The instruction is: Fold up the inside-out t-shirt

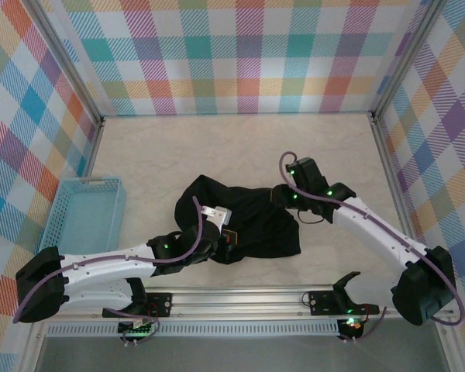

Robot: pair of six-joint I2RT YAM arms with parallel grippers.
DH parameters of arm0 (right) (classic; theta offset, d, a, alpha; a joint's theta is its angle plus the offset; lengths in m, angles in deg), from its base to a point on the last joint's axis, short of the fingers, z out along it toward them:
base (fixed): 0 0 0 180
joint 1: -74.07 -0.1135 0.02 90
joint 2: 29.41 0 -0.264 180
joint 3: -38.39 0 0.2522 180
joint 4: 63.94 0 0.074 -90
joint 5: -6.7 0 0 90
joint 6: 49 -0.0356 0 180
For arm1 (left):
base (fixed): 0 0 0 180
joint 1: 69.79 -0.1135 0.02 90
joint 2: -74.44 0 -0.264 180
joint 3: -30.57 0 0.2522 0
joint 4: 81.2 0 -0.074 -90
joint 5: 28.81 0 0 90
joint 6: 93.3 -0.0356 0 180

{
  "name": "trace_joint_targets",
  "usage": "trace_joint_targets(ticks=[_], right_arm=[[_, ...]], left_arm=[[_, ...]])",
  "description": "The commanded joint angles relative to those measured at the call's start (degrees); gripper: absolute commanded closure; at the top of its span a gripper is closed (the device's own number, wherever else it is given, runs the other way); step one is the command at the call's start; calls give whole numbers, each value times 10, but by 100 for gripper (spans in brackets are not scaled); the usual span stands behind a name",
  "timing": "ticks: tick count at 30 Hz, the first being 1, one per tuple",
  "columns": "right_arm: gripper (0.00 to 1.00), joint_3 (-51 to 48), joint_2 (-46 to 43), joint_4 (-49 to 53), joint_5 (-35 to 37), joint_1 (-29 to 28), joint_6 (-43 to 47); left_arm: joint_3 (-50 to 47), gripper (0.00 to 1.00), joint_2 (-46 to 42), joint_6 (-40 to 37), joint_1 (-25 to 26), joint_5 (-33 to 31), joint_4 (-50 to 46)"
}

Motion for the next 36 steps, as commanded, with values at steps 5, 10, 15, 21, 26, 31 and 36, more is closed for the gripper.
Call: trace_joint_targets(ticks=[5,10,15,21,26,31,36], right_arm=[[49,16,-55,76,-6,-82,-25],[47,1,-1,49,-22,-91,-105],[42,1,49,26,-10,-91,-160],[74,-24,69,2,-2,-90,-169],[100,-105,-32,-98,-34,-90,-131],[100,-182,-145,-203,-106,-90,-83],[100,-242,-205,-267,-150,-93,-59]], left_arm=[[4,100,14,-16,7,-9,47],[6,100,21,-15,7,9,58],[6,100,22,-15,7,19,57],[5,97,32,-5,8,17,51],[19,71,16,-16,8,-25,-27],[53,41,-6,-53,8,-32,-95],[105,35,14,-78,8,-3,-127]])
